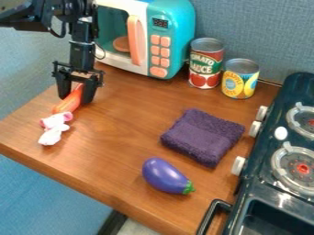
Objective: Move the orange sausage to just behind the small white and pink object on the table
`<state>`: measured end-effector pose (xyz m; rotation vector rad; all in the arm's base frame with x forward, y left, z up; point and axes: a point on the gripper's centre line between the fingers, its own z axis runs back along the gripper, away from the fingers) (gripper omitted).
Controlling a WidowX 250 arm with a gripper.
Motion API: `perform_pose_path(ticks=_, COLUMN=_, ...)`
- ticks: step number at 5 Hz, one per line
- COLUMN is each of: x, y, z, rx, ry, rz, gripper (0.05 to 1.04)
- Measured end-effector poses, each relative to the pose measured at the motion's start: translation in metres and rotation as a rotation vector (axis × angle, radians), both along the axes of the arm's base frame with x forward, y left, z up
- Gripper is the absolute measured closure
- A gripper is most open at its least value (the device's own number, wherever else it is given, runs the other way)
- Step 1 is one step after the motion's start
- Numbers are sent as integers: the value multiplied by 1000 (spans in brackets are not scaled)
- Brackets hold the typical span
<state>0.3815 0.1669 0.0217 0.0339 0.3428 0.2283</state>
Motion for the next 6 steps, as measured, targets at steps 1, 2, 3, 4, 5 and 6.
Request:
perform_pose_path(ticks=1, x=1, y=0, z=1, rx=2, ry=-5, rz=5, gripper=81)
perform_pose_path(ticks=2, x=2, y=-1, z=-1, rx=2, ry=-14, rz=10, gripper=83)
perform_pose_path(ticks=3, x=0, y=-8, z=0, rx=-27, ry=-48, rz=5, gripper=83)
perform_pose_path(ticks=4, x=-6, y=-19, z=25, rx=-66, ry=-128, rz=-36, gripper=83)
perform_pose_path(ticks=5, x=-19, y=-27, z=51, rx=-63, ry=-213, rz=-80, gripper=83)
perform_pose_path(ticks=6, x=-38, y=-35, z=61, rx=-51, ry=-246, rz=-124, gripper=83)
